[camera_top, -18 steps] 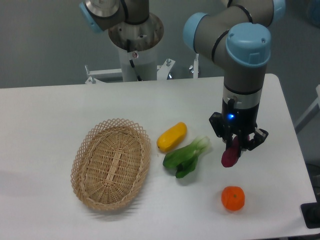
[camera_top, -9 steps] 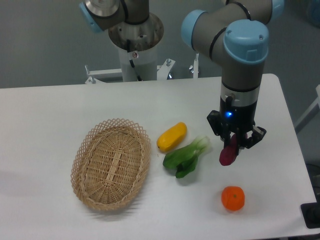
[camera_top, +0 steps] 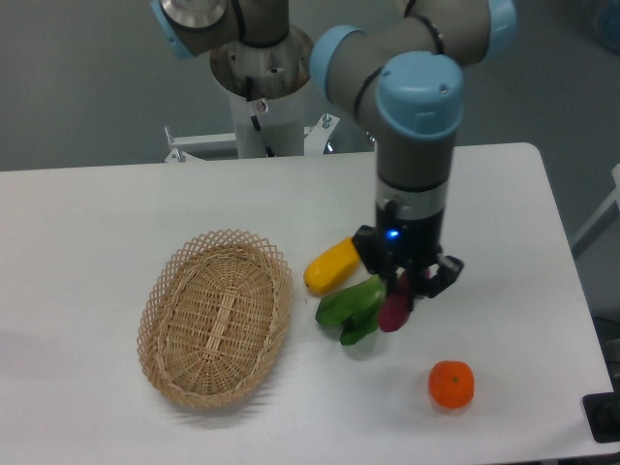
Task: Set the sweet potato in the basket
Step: 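Carry the sweet potato over the bok choy toward the wicker basket, then lower the sweet potato into the wicker basket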
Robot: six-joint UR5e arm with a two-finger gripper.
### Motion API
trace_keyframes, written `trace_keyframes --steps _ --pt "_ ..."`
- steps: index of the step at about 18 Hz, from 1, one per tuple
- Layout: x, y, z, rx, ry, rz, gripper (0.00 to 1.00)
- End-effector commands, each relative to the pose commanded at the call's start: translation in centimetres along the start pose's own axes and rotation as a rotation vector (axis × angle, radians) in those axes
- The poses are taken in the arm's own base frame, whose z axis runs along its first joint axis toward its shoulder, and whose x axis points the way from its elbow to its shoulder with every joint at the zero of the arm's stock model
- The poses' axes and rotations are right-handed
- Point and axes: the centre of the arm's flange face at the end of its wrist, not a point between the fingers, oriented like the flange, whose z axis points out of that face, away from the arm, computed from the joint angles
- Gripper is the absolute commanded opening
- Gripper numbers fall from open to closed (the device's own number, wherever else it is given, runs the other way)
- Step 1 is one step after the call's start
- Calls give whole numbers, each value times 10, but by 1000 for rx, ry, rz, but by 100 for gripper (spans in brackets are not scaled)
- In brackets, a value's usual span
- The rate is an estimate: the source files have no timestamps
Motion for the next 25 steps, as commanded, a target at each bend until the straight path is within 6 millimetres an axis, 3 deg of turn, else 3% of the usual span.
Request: trace_keyframes --steps 4,8,12,21,25 --pt "58 -28 18 -48 11 -82 21" --pt "136 -45 55 -144 -63 6 21" --pt "192 -32 101 -123 -80 80 21" --pt "237 -35 160 -188 -32 163 21" --pt "252 -28 165 -204 -8 250 21"
